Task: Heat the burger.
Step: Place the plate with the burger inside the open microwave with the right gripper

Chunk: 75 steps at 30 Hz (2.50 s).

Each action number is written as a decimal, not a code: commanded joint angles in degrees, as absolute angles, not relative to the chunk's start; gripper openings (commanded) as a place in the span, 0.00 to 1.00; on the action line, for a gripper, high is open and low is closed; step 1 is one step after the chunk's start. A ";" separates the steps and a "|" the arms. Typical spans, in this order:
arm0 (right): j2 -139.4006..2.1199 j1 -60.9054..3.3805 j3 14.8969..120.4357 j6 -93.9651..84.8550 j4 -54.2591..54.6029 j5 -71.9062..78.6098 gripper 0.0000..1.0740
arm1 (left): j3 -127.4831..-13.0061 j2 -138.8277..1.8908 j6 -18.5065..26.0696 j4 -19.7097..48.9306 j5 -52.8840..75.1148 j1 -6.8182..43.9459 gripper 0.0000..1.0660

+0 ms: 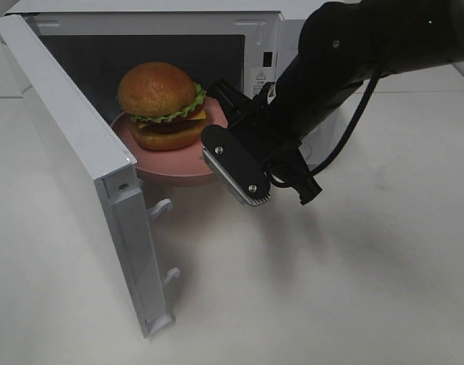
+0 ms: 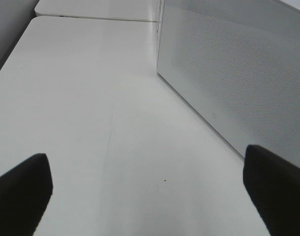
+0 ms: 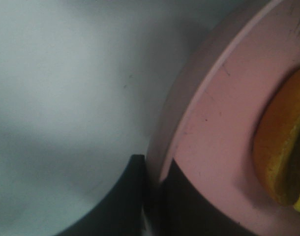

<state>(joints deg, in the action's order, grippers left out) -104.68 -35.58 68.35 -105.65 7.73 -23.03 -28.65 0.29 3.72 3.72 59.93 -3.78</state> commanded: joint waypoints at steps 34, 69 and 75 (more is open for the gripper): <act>-119.58 -35.58 92.19 -96.83 4.53 -25.84 0.01 | -28.48 1.72 3.55 4.07 59.47 -4.13 0.92; -135.56 -34.72 114.08 -81.82 -2.58 -27.16 0.28 | -28.48 1.72 3.55 4.07 59.47 -4.13 0.92; -135.56 -34.38 114.08 -79.30 -1.49 -28.88 0.51 | -28.48 1.72 3.55 4.07 59.47 -4.13 0.92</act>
<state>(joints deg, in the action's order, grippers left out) -136.08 -34.55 113.73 -81.30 -2.41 -27.73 -28.65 0.29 3.72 3.72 59.93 -3.78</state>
